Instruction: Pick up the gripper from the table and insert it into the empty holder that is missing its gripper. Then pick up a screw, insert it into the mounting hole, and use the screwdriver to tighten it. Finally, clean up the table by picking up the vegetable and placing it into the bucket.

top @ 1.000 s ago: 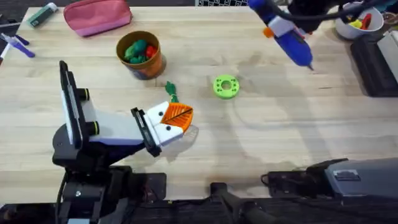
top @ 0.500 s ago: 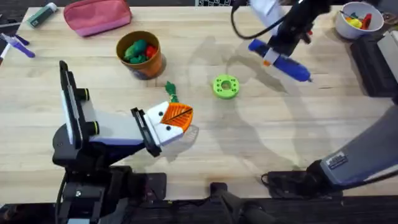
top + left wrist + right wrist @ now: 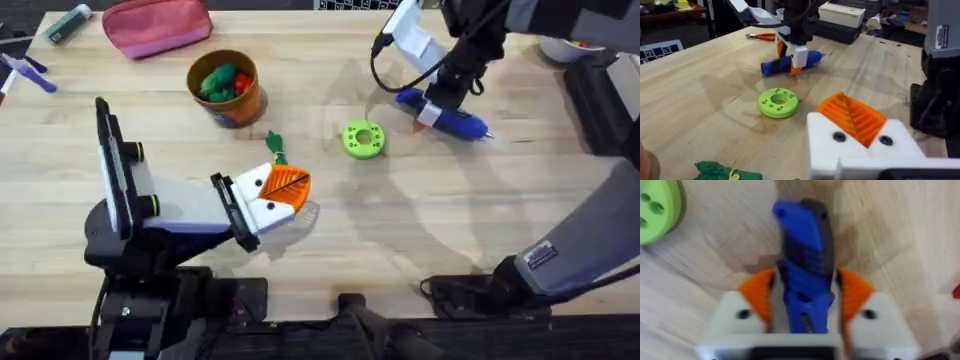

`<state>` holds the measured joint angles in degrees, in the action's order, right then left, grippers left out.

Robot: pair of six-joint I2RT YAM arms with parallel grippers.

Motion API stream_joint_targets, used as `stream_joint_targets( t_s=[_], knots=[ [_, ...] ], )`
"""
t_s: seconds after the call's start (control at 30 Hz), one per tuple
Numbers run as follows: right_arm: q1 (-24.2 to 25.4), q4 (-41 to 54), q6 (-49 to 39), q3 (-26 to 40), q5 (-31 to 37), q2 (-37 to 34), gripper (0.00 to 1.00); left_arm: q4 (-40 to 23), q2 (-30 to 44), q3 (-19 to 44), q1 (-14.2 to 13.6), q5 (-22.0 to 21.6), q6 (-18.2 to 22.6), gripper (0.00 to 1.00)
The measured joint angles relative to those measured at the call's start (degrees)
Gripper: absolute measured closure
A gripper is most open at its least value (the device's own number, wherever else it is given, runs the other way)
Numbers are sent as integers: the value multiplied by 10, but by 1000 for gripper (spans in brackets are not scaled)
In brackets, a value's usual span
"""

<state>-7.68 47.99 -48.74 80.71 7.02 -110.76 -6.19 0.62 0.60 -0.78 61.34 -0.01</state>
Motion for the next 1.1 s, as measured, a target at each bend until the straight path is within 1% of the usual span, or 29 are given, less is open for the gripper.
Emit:
stream_joint_targets(
  t_s=[0.1, 0.13, 0.2, 0.3, 0.37, 0.5, 0.63, 0.67, 0.73, 0.77, 0.8, 0.83, 0.93, 0.97, 1.0, 1.1],
  knots=[
    [0, -2, -1, 0, 4, 0, 118, 0, 0, 0, 0, 0, 0, 986],
    [0, -2, -1, 0, 5, 0, 41, 0, 0, 0, 0, 0, 0, 986],
    [0, -2, 1, 0, 6, 0, 10, 0, 0, 0, 0, 0, 0, 986],
    [-3, -1, 6, 0, 6, 5, 9, 0, 0, 0, 0, 0, 0, 986],
    [-7, 0, 10, -1, -1, 21, 9, 0, 0, 0, 0, 0, 0, 986],
    [-21, 1, 34, -1, -37, 95, 8, 0, 0, 0, 0, 0, 0, 986],
    [-30, -4, 84, -1, -61, 201, 8, 0, 0, 0, 0, 0, 0, 985],
    [-30, -11, 104, -1, -65, 229, 8, 0, 0, 0, 0, 0, 0, 970],
    [-31, -26, 147, -1, -69, 272, 8, 0, 0, 0, 0, 0, 0, 869],
    [-32, -32, 175, -1, -71, 295, 8, 0, 0, 0, 0, 0, 1, 796],
    [-34, -36, 207, -1, -72, 318, 7, 0, 0, 0, 0, 0, 2, 680],
    [-35, -36, 232, -1, -73, 334, 8, 0, 0, 0, 0, 0, 2, 536],
    [-43, -23, 325, -1, -76, 393, 9, 0, 0, 0, 0, 0, 1, 73],
    [-44, -9, 349, -1, -78, 409, 7, 0, 0, 0, 0, 1, 1, 33],
    [-45, 8, 373, -1, -79, 427, 8, 0, 0, 0, 0, 1, 1, 19],
    [-45, 67, 417, -1, -80, 474, 9, 0, 0, 0, 0, 1, 0, 15]
  ],
)
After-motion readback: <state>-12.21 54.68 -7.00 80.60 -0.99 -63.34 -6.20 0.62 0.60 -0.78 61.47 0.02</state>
